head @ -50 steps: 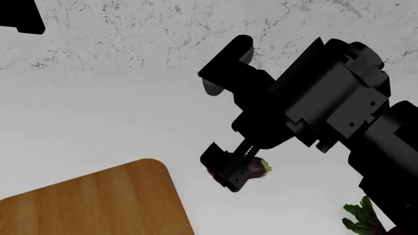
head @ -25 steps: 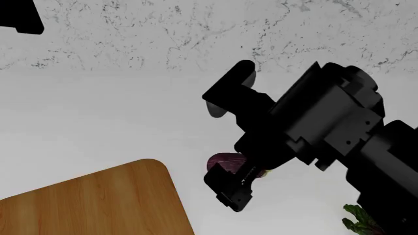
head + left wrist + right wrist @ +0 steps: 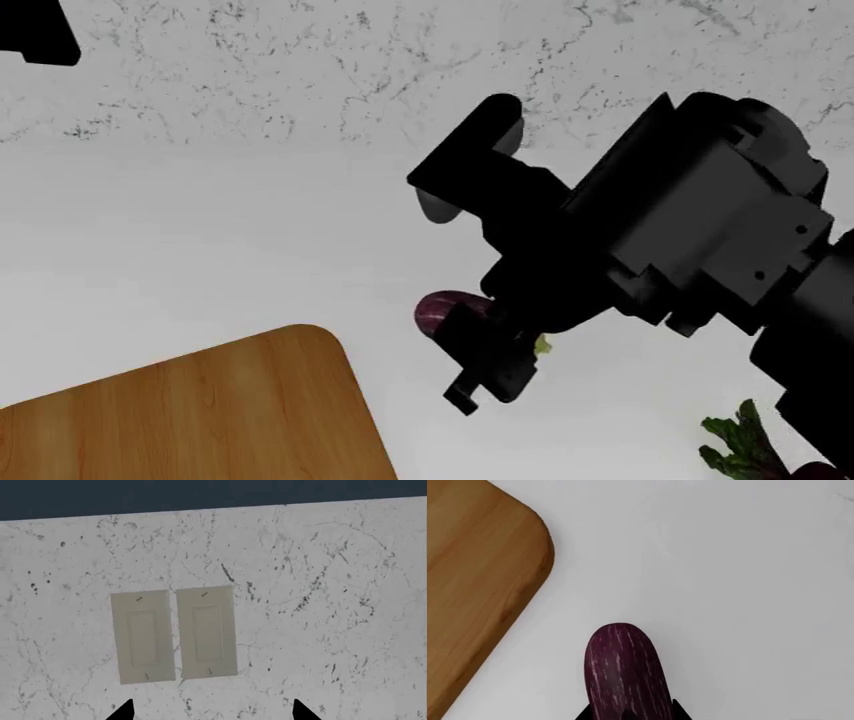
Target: Clear the non-vegetable object off the cutting board and place the vegetables onto it.
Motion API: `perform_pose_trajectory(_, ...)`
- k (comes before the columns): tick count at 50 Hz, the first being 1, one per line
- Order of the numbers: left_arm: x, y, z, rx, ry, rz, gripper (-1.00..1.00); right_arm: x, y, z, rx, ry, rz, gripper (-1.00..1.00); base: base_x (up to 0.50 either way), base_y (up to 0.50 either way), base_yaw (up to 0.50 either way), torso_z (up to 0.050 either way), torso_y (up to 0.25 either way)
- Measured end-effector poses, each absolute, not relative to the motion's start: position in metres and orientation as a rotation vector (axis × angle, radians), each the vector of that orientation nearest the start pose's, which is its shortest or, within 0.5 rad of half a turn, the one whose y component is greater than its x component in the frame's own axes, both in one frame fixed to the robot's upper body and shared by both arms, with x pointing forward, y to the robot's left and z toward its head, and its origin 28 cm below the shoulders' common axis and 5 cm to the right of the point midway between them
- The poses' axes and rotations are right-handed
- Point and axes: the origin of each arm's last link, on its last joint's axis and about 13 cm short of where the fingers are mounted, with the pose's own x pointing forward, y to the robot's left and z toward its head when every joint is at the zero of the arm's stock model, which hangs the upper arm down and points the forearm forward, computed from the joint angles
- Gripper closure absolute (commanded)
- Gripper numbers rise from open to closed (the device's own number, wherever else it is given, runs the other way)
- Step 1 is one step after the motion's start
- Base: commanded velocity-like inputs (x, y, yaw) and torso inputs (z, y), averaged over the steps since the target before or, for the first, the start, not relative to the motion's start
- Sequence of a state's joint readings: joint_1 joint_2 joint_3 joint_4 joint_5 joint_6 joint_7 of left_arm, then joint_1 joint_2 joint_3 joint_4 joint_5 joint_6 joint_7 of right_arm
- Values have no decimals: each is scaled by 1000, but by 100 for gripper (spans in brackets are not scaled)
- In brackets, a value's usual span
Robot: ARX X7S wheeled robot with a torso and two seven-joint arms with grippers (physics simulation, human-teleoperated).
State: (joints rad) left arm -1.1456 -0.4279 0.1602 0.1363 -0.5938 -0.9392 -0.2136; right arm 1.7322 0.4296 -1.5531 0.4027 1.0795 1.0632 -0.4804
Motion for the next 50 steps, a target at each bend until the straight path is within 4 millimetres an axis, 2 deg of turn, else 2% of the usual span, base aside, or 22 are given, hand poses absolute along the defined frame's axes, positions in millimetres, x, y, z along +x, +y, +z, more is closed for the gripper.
perform_pose_trajectory(11, 321, 263, 318, 60, -260, -44, -100, 346, -108, 298, -665, 784, 829, 100, 0, 0, 0, 0, 0)
perform_pose_trajectory(26, 319, 265, 318, 55, -263, -38, -100, 327, -84, 310, -704, 722, 944, 100, 0, 0, 0, 0, 0)
perform_pose_trajectory(50, 316, 268, 321, 51, -269, -27, -100, 326, -51, 315, -725, 663, 1083, 100, 0, 0, 0, 0, 0)
